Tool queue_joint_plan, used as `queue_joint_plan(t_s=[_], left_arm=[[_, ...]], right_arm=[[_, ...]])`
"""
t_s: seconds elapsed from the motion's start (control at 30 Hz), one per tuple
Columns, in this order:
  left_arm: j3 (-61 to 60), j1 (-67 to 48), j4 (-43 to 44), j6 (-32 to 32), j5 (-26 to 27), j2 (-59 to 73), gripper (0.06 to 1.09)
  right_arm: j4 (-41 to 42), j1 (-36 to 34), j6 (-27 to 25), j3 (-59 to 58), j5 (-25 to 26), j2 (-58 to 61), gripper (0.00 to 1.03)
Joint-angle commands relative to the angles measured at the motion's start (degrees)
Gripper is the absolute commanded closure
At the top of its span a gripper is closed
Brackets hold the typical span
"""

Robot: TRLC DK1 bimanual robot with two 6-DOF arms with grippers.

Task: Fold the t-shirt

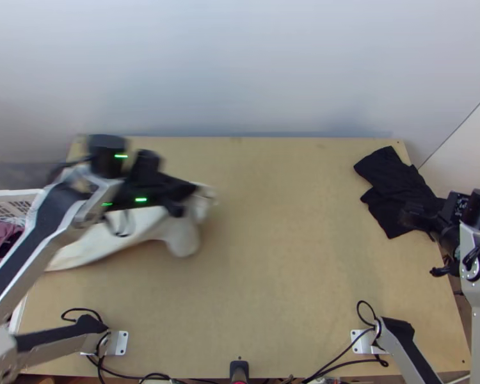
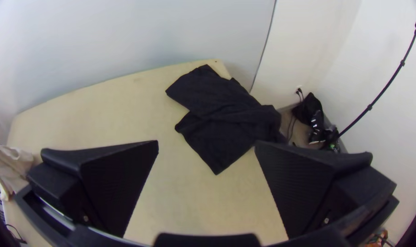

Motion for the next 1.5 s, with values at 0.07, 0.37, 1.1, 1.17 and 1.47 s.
queue_joint_plan(t_s=[0.07,0.37,1.1,1.17,1.47], left_arm=[[18.0,-17.2,7.4,-1.6,-4.1,23.5,1.04],[40.4,-17.7,5.7,-1.2,-5.2,42.7,0.11],[-5.8,11.7,-12.8,33.6,-22.4,5.5,0.1],[-10.9,16.0,-12.9,34.5,-22.4,1.6,0.1],[-24.2,27.7,-10.8,32.5,-22.4,-7.7,0.1]], right_arm=[[-2.0,-8.5,-2.7,-1.0,-1.6,-3.1,0.05],[-2.0,-13.6,-3.4,-0.3,-4.5,-2.5,0.05],[-1.1,19.2,-3.3,-1.6,-5.9,10.2,0.05],[0.3,21.5,-3.3,-1.5,-5.9,12.6,0.05],[6.0,26.3,-2.9,0.9,-7.4,28.1,0.07]])
